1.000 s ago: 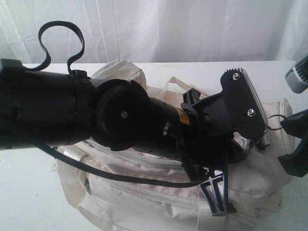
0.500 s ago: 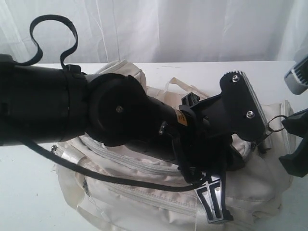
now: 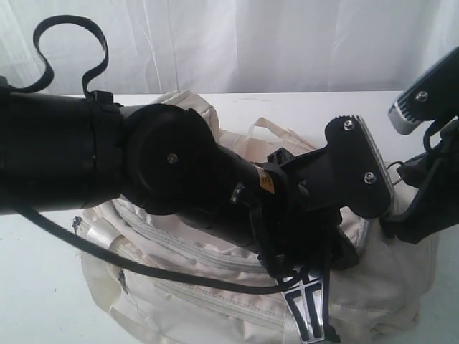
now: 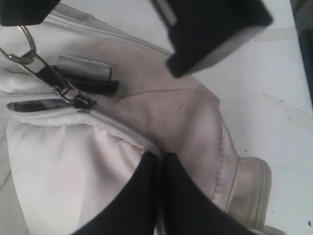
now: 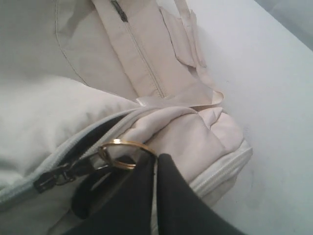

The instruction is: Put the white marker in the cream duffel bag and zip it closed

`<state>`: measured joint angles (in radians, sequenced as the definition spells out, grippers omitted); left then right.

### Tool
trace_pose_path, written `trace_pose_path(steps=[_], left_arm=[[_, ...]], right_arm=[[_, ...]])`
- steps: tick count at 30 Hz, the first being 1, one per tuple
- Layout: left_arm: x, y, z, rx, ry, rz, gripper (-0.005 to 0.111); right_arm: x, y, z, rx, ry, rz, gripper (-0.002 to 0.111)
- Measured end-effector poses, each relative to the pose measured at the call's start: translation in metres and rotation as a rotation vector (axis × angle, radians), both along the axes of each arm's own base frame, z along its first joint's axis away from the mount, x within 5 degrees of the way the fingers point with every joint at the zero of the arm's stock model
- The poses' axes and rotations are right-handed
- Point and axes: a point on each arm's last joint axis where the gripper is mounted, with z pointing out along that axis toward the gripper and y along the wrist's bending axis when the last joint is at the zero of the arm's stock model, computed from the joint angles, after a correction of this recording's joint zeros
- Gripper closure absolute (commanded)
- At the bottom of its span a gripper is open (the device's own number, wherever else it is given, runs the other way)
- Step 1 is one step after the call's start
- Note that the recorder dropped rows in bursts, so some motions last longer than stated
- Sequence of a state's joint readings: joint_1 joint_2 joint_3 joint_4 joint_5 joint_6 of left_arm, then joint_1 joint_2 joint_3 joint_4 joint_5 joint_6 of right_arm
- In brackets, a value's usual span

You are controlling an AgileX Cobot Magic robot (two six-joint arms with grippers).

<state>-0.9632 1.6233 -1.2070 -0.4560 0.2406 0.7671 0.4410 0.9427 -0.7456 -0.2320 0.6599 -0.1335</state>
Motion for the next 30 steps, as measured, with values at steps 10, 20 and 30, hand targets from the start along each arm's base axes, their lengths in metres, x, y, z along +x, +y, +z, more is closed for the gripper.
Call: trace_pose_path(steps=[10, 20, 30], left_arm=[[-0.002, 0.001, -0.002, 0.019, 0.017, -0.015, 0.107], [-0.003, 0.002, 0.001, 0.014, 0.016, -0.015, 0.05], [0.003, 0.0, 0.009, -0.087, 0.044, 0.101, 0.044]], right_arm=[[0.009, 0.003, -0.004, -0.027, -0.017, 0.015, 0.108], [0.01, 0.004, -0.003, -0.022, -0.034, 0.019, 0.108], [0.01, 0.004, -0.003, -0.022, -0.037, 0.02, 0.108]])
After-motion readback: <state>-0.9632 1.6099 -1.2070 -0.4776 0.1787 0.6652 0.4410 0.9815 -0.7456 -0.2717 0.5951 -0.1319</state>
